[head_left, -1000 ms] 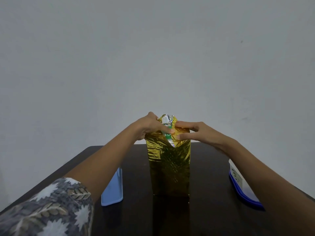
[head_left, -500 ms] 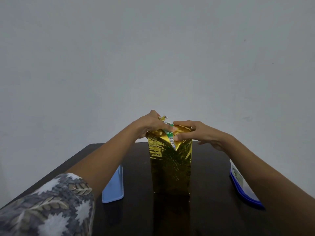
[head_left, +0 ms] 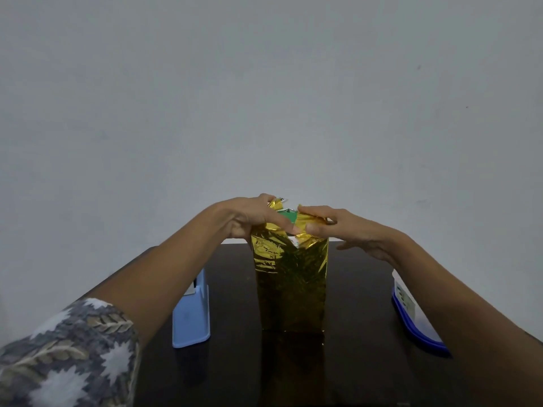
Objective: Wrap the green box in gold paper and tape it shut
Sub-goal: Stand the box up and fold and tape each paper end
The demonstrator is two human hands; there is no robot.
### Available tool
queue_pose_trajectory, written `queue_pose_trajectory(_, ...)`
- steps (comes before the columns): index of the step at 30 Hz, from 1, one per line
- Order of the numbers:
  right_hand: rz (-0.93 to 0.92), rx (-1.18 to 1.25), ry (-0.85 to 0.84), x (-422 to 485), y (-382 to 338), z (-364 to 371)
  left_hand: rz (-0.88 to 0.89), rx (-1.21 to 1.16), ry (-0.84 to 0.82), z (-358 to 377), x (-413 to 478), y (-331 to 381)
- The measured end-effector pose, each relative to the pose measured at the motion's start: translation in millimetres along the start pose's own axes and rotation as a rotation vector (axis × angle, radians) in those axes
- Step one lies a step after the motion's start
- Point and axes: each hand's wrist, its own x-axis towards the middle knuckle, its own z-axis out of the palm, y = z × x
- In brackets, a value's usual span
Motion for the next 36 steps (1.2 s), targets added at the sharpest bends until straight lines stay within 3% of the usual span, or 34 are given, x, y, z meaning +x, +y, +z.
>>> queue_pose_trajectory(4, 0.052, 0.15, -0.069, 2, 3, -7, 0.008, -0.012, -0.016, 1, -7, 1)
queue_pose_trajectory(21, 0.05, 0.098, 0.044, 6, 8, -6, 0.004, 0.064, 0.004, 6, -14, 3)
queue_pose_trajectory(23, 0.048, 0.076, 0.045, 6, 7, -6, 0.046, 0.056, 0.069, 6, -16, 3)
queue_pose_trajectory(25, 0.051, 0.073, 0.044, 6, 6, -5, 0.199, 0.1, 0.251, 11, -24, 4)
queue_pose_trajectory(27, 0.051, 0.072, 0.042, 6, 7, -4, 0.366, 0.285, 0.468, 15, -31, 3)
queue_pose_trajectory(29, 0.044, 0.061, 0.042, 7, 7, -4, 0.4, 0.488, 0.543, 22, -38, 2)
queue_pose_trajectory(32, 0.047, 0.049, 0.054, 8, 8, -4, 0.325, 0.697, 0.484, 30, -43, 2)
queue_pose_trajectory(36, 0.074, 0.057, 0.064, 6, 4, -3, 0.297, 0.484, 0.317, 29, -47, 0)
